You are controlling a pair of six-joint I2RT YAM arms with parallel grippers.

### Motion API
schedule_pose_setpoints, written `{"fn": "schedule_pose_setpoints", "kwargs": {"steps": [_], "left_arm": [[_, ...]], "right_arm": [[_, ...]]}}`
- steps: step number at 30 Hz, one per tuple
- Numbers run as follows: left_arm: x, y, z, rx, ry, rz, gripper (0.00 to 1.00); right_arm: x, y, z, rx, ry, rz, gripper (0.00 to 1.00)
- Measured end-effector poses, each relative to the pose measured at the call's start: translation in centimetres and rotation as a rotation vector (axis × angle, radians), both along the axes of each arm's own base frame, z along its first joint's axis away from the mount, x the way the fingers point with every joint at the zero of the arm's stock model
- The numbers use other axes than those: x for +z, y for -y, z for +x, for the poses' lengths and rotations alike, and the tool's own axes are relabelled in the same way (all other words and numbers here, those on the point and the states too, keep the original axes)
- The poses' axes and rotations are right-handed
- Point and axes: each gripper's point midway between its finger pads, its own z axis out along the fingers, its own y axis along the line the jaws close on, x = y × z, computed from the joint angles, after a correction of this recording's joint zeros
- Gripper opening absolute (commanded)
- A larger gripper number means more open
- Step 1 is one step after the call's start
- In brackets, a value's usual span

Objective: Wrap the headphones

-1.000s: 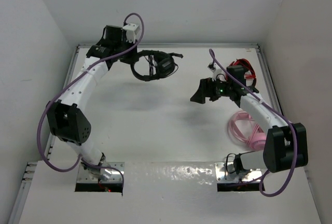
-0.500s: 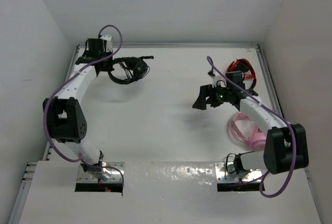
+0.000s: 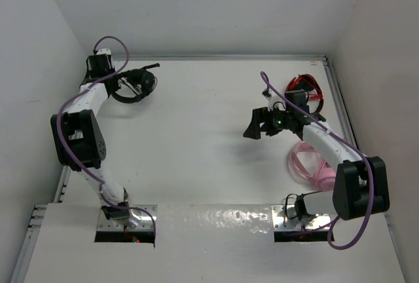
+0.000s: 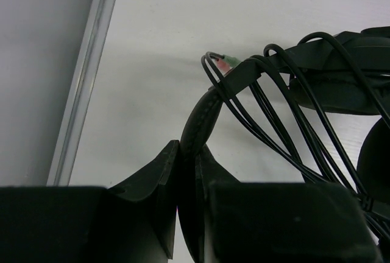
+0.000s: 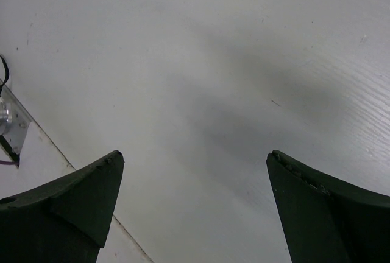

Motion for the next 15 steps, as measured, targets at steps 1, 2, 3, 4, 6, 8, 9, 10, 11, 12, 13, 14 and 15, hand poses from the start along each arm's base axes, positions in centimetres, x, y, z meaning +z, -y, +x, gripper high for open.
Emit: {"fn": "schedule_pose_setpoints", "kwargs": {"steps": [1, 2, 3, 4, 6, 8, 9, 10, 11, 12, 13, 14, 15], "left_arm": [[-0.5, -0.4, 0.2, 0.012, -0.005, 0.006, 0.00], [-1.3, -0.8, 0.3, 0.023, -0.014, 0.010, 0.00], [-2.1, -1.0, 0.5, 0.031, -0.025, 0.013, 0.00], [-3.0, -1.4, 0.6, 0.041, -0.040, 0.012, 0.00], [-5.2, -1.8, 0.9, 0.056, -0.080, 0.005, 0.12], [-7.4, -2.2, 0.9, 0.066, -0.121, -0.006, 0.50], [-8.3, -2.4, 0.6, 0.070, -0.142, -0.012, 0.67], [-8.9, -2.5, 0.4, 0.078, -0.155, -0.022, 0.94], [-9.2, -2.7, 0.2, 0.081, -0.162, -0.026, 1.00], [-9.3, -2.8, 0.1, 0.089, -0.161, -0.031, 1.00], [-9.0, -2.8, 0.1, 0.091, -0.154, -0.035, 1.00], [-8.8, -2.9, -0.1, 0.093, -0.150, -0.035, 1.00], [-8.3, -2.9, -0.2, 0.091, -0.143, -0.035, 1.00]], "right_arm": [[0.0, 0.0, 0.0, -0.001, 0.000, -0.001, 0.99], [0.0, 0.0, 0.0, -0.001, 0.000, -0.001, 0.99], [0.0, 0.0, 0.0, -0.002, 0.000, -0.002, 0.99], [0.0, 0.0, 0.0, -0.002, 0.000, -0.003, 0.99], [-0.1, 0.1, 0.0, -0.004, -0.002, -0.005, 0.99], [-0.2, 0.2, -0.1, -0.007, -0.006, -0.010, 0.99], [-0.3, 0.3, -0.1, -0.009, -0.009, -0.015, 0.99], [-0.3, 0.3, -0.1, -0.011, -0.012, -0.020, 0.99], [-0.4, 0.4, -0.2, -0.013, -0.015, -0.024, 0.99], [-0.4, 0.4, -0.2, -0.015, -0.015, -0.026, 0.99], [-0.4, 0.5, -0.2, -0.017, -0.015, -0.028, 0.99], [-0.3, 0.5, -0.1, -0.019, -0.013, -0.030, 0.99], [-0.2, 0.5, -0.1, -0.021, -0.007, -0.031, 0.99]]}}
